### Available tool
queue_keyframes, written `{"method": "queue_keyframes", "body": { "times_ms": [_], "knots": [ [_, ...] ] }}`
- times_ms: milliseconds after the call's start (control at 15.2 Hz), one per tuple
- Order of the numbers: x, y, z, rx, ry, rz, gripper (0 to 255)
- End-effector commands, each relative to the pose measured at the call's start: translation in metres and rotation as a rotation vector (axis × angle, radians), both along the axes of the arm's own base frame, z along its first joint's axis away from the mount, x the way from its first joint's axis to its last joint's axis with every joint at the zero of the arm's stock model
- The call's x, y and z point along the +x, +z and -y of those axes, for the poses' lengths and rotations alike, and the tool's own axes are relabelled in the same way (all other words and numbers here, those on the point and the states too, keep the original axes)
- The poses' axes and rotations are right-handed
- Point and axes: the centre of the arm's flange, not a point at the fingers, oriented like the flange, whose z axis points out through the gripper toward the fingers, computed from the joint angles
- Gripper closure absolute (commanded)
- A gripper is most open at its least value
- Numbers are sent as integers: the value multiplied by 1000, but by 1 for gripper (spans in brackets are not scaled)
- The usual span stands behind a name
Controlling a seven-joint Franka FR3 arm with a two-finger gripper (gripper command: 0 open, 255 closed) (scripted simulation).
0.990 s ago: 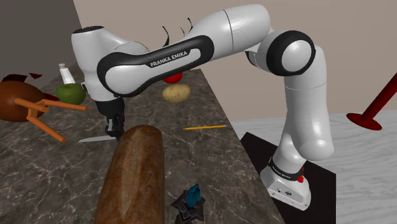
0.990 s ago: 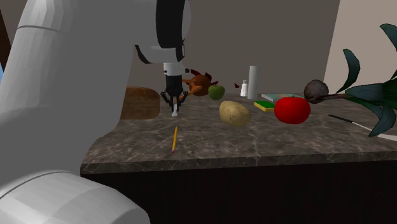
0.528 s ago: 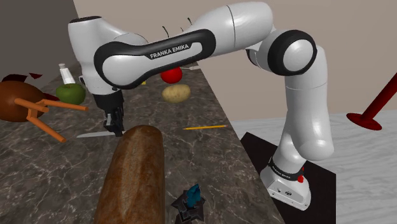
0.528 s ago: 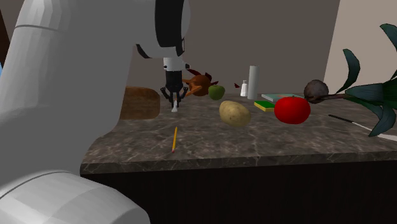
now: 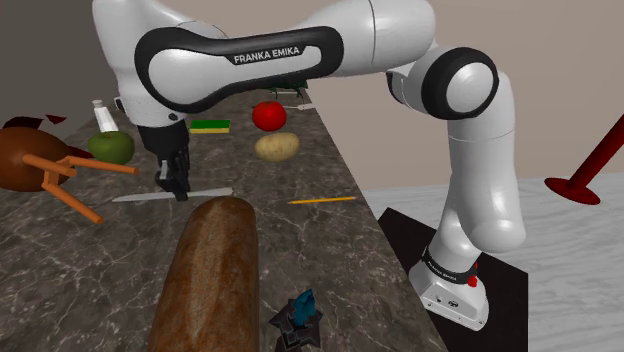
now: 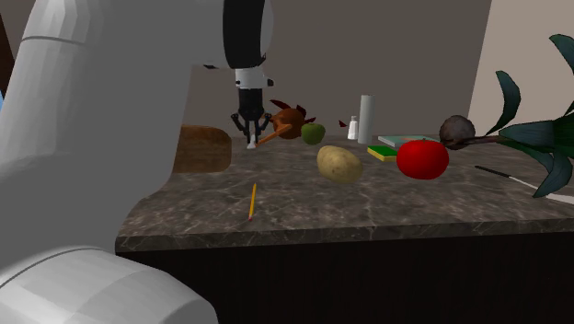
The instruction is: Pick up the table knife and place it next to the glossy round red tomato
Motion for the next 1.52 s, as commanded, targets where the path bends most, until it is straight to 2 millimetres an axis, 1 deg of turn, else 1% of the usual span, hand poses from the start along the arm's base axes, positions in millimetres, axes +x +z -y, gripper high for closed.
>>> {"method": "queue_keyframes", "body": {
  "times_ms": [0, 1320, 1452],
  "knots": [
    [0, 11, 1, 0, 0, 0, 255],
    [0, 116, 1, 0, 0, 0, 255],
    [1, 116, 28, 0, 0, 0, 255]
  ]
}}
